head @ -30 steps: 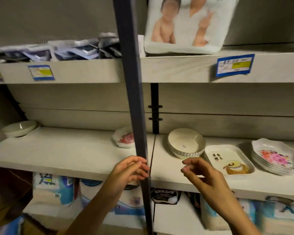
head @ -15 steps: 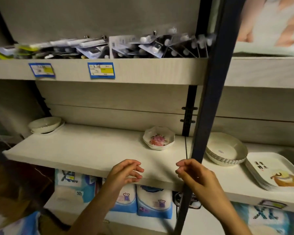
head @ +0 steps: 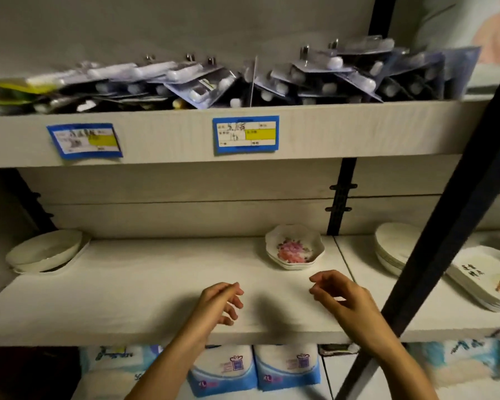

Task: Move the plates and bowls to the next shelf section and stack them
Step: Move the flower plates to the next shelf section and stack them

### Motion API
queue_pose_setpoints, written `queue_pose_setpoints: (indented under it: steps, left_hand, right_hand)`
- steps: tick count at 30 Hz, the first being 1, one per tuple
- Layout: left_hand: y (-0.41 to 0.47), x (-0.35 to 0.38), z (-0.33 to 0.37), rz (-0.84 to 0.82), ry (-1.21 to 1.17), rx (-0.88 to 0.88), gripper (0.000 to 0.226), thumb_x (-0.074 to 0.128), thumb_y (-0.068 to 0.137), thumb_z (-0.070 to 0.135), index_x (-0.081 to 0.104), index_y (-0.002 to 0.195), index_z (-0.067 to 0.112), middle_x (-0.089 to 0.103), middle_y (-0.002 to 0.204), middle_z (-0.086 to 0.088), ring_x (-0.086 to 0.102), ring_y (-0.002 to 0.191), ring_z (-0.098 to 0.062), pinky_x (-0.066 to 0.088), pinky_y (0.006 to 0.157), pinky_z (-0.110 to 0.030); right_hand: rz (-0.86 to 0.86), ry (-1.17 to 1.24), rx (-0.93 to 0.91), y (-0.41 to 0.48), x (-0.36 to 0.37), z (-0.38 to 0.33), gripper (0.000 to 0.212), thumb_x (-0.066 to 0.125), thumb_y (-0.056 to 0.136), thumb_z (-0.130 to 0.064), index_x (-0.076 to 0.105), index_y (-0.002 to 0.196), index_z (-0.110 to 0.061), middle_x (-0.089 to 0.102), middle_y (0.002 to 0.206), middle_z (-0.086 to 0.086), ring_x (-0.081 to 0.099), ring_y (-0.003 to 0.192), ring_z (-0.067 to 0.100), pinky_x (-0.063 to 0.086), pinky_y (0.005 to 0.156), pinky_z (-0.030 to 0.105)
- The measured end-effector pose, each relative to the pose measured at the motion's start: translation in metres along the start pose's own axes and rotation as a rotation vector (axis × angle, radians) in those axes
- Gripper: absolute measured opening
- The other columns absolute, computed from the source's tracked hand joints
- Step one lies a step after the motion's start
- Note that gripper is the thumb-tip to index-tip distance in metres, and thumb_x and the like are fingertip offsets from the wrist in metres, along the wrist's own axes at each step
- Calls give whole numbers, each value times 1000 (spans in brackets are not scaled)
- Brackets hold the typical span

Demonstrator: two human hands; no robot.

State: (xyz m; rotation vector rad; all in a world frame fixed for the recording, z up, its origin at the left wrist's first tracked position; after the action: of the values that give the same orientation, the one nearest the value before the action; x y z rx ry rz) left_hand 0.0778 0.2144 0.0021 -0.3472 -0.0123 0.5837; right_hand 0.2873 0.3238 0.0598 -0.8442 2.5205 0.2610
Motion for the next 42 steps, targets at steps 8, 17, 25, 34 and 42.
queue_pose_setpoints:
  steps: [8,17,25,34,42]
  left_hand:
    - [111,52,2,-4,163,-58,33,56,86,38,52,67,11,50,59,-3,39,41,-14,29,38,-17]
    - [158,90,-17,90,205,-120,39,65,80,41,61,68,4,52,35,0,36,14,-6,24,23,-11]
    - [164,98,-7,23,364,-115,33,55,83,22,52,52,10,51,30,3,44,24,-8,32,31,-14]
    - [165,88,7,27,316,-45,44,47,90,26,48,49,10,44,22,3,34,17,-7,22,29,-10]
    - [106,39,40,-141,300,70,37,49,89,12,52,52,7,42,30,6,33,26,-5,24,33,-14]
  right_hand:
    - [100,-27,60,19,-5,4,15,56,90,-23,57,95,-37,68,96,-9,64,90,6,54,80,27]
    - [122,-41,134,23,-14,21,12,55,91,-21,58,97,-31,67,96,-8,64,89,6,50,73,18]
    - [125,-61,150,30,-18,25,16,55,91,-21,57,92,-36,68,93,-7,65,87,6,50,73,18]
    - [147,-24,183,39,-13,39,15,53,92,-18,59,93,-32,70,86,-5,67,77,4,52,71,21]
    - [214,326,402,31,-10,52,28,37,95,-42,45,113,-23,69,89,7,65,68,20,47,58,25]
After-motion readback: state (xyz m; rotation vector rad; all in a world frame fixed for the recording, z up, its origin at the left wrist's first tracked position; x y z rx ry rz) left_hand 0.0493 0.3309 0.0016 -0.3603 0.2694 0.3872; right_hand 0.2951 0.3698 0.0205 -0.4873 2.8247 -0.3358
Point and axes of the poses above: each hand's wrist, its own y-axis towards the middle knuckle, its own x-axis out of the palm, z = x × y, the point moved 8 cm from there along y, towards the middle knuckle
